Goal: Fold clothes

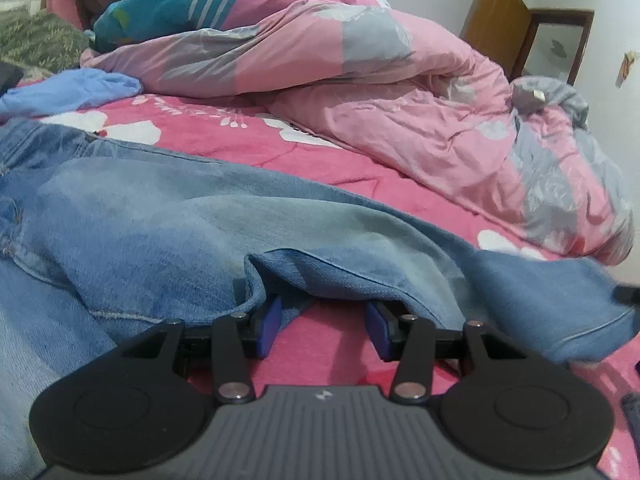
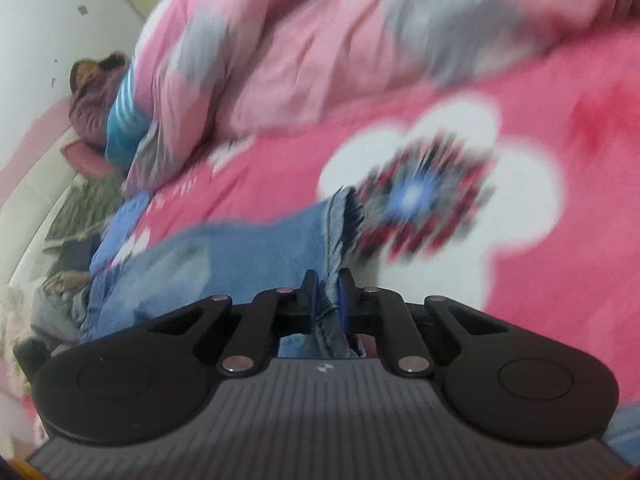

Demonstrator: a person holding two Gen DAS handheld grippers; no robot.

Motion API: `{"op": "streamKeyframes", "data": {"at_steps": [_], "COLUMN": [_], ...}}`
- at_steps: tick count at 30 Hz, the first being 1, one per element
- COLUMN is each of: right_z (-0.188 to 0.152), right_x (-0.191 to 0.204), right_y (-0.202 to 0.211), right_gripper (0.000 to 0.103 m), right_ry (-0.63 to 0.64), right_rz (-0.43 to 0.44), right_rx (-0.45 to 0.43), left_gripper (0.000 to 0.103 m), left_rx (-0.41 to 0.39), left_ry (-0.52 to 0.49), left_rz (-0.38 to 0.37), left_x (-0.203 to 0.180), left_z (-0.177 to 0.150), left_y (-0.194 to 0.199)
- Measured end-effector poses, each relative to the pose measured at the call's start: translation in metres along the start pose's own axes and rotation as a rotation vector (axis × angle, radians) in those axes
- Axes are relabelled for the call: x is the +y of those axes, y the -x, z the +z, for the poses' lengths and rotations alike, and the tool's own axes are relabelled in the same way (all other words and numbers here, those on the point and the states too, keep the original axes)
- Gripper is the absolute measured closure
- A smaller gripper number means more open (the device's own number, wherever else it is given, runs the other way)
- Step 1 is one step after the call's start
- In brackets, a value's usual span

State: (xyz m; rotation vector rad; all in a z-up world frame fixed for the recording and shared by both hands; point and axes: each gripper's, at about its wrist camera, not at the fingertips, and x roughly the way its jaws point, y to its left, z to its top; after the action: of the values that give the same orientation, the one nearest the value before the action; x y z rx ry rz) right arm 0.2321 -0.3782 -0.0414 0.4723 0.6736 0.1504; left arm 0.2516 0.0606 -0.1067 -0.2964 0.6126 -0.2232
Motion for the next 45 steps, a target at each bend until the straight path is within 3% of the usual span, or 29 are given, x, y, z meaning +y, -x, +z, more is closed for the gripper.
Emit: {"op": "streamKeyframes", "data": {"at_steps": [4, 15, 21, 24, 26, 29, 33, 35, 36, 38, 40, 45], "right_z": [0.009, 0.027, 0.028, 0.040, 0.046, 0.053, 0.048, 0.045, 0.042, 0.034, 0.037, 0.070], "right_x": [-0.030, -0.113, -0.126, -0.141, -0.152, -0.168, -0.183, -0.172, -0.166, -0.154, -0.146, -0.130], "right_y": [0.011, 0.034, 0.039, 0.050, 0.050, 0.031, -0.006, -0.011, -0.011, -0.012, -0.010, 0.003], "right_gripper": [0.098, 0.097, 0.090, 0.069, 0.052, 0.049, 0.048, 0.055, 0.075, 0.092, 0.099, 0.100], "right_ry": [0.053, 0.196, 0.192, 0.084, -0.005, -0.111, -0.156, -0.086, -0.048, 0.029, 0.088, 0.169], "right_rz": [-0.139, -0.527, -0.632, -0.552, -0.451, -0.361, -0.355, -0.373, -0.377, -0.381, -0.394, -0.421], "right_rx": [0.016, 0.085, 0.073, 0.033, 0.008, 0.036, 0.125, 0.126, 0.132, 0.146, 0.138, 0.025], "left_gripper": [0.055, 0.055, 0.055, 0.055, 0.055, 0.055, 0.055, 0.055, 0.055, 0.055, 0.055, 0.052], "left_rx": [-0.012, -0.014, -0.012, -0.012, -0.012, -0.012, -0.015, -0.016, -0.018, -0.021, -0.031, -0.054], "left_ry": [0.038, 0.039, 0.039, 0.039, 0.039, 0.039, 0.043, 0.044, 0.045, 0.049, 0.056, 0.091], "left_rz": [-0.037, -0.038, -0.036, -0.036, -0.036, -0.037, -0.040, -0.041, -0.043, -0.047, -0.058, -0.115], "left_x": [0.007, 0.006, 0.005, 0.005, 0.005, 0.006, 0.006, 0.006, 0.007, 0.008, 0.009, 0.016], "left_z": [0.000, 0.000, -0.001, -0.001, 0.000, 0.000, 0.000, 0.000, 0.000, 0.000, -0.001, -0.001], "left_y": [0.003, 0.003, 0.003, 0.003, 0.003, 0.004, 0.004, 0.004, 0.004, 0.004, 0.006, 0.009]}}
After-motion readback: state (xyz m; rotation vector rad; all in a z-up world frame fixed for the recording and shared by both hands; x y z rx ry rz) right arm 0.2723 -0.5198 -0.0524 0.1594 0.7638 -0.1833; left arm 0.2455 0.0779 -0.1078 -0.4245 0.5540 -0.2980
